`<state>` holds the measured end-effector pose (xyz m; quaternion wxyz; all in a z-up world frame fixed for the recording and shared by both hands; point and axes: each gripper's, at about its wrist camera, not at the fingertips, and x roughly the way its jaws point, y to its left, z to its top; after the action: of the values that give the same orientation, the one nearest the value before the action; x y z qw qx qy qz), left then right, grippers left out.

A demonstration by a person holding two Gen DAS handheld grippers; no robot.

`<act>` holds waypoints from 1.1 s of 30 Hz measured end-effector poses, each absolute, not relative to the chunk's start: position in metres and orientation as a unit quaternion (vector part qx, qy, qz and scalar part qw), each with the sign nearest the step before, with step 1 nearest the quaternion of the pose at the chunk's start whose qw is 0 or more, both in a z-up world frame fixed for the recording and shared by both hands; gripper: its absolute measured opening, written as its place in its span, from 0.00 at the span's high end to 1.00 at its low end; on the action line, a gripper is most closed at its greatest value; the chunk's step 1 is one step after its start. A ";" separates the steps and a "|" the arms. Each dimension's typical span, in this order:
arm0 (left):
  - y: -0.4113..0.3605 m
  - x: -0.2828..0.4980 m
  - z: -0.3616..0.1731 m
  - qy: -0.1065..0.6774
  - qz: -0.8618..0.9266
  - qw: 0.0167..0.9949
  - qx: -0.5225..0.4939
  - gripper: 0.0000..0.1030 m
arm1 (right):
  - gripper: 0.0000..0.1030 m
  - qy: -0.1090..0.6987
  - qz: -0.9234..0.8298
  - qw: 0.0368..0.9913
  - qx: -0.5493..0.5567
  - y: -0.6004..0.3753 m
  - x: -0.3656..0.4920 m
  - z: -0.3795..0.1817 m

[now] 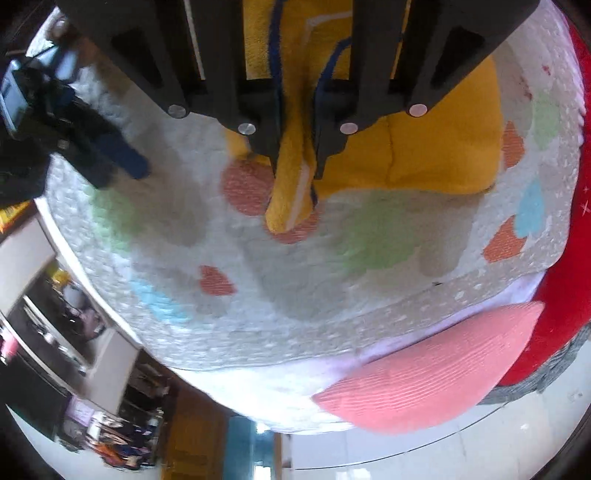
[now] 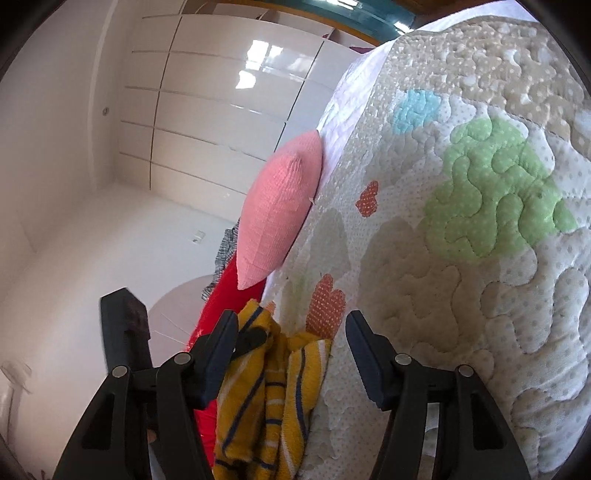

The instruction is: Fold small clothes

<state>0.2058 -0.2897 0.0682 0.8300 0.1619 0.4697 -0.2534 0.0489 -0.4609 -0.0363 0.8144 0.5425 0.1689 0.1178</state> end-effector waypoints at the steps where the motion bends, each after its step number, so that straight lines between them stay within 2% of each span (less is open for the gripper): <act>1: -0.295 0.202 0.067 0.471 -0.262 0.826 0.162 0.88 | 0.37 0.167 0.119 0.812 0.546 -0.462 0.048 -0.037; 7: -0.322 0.190 0.044 0.489 -0.265 0.815 0.164 0.91 | 0.39 0.125 0.098 0.791 0.591 -0.489 0.030 -0.050; 10: -0.319 0.190 0.044 0.487 -0.262 0.815 0.172 0.86 | 0.38 0.129 0.099 0.793 0.588 -0.489 0.031 -0.049; 12: -0.314 0.179 0.057 0.470 -0.279 0.819 0.176 0.74 | 0.38 0.143 0.094 0.804 0.569 -0.484 0.035 -0.045; 14: -0.307 0.160 0.073 0.444 -0.302 0.826 0.173 0.51 | 0.38 0.147 0.095 0.804 0.569 -0.484 0.037 -0.045; 16: -0.301 0.140 0.083 0.420 -0.316 0.834 0.171 0.40 | 0.38 0.142 0.098 0.800 0.575 -0.485 0.037 -0.046; 17: -0.298 0.131 0.082 0.414 -0.317 0.835 0.175 0.38 | 0.38 0.141 0.099 0.799 0.576 -0.484 0.036 -0.046; 23: -0.292 0.111 0.027 0.476 -0.323 0.802 0.162 0.38 | 0.37 0.152 0.099 0.805 0.564 -0.480 0.041 -0.043; 25: -0.290 0.100 0.028 0.460 -0.330 0.807 0.166 0.38 | 0.36 0.155 0.098 0.808 0.560 -0.478 0.044 -0.043; 28: -0.272 0.083 0.038 0.465 -0.361 0.799 0.121 0.31 | 0.36 0.158 0.096 0.810 0.557 -0.477 0.047 -0.044; 33: -0.216 0.055 0.047 0.487 -0.379 0.785 0.057 0.30 | 0.37 0.168 0.082 0.823 0.537 -0.471 0.053 -0.043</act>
<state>0.0550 -0.2160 0.0470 0.7846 0.0572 0.4871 -0.3793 0.0531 -0.4714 -0.0433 0.8225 0.5370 0.1682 0.0820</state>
